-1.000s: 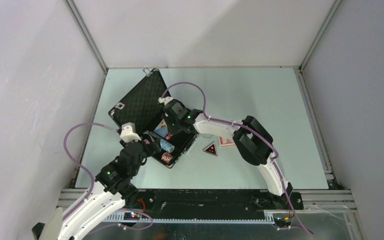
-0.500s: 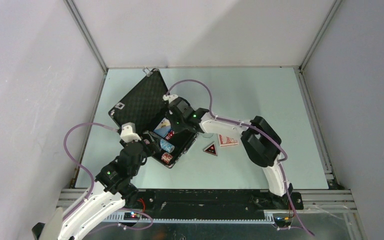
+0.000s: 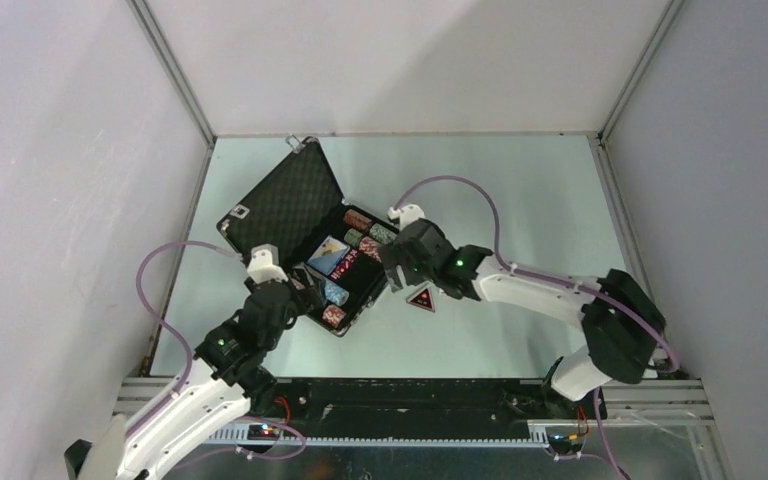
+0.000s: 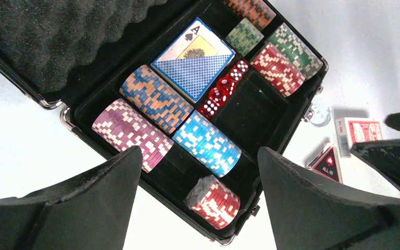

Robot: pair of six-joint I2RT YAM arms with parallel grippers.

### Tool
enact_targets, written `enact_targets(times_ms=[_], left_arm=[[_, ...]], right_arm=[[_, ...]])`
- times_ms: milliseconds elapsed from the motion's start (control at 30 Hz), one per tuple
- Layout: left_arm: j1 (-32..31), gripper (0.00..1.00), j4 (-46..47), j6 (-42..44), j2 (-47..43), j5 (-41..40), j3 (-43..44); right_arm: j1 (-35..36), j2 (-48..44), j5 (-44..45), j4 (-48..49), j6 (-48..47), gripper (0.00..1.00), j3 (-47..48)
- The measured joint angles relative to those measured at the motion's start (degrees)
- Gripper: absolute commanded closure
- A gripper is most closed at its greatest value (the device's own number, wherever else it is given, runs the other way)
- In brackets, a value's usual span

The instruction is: Pack up texas hold em set

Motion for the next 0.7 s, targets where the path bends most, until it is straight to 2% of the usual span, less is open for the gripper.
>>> enact_targets(times_ms=[200,400,700], left_arm=[[0.0,0.01,0.0,1.4,0.7,1.6,0.0],[0.0,0.00,0.0,2.0,0.1,2.4,0.0],[0.0,0.00,0.3,2.3,0.8,5.3,0.0]], right_arm=[[-2.8,-8.2,4.8,-3.7,4.8,0.00,-9.8],[-9.7,-8.9,7.3,-8.1,10.3,0.00,-11.1],[-14.4,-8.9,6.2,-9.2,15.9,0.00,-12.9]])
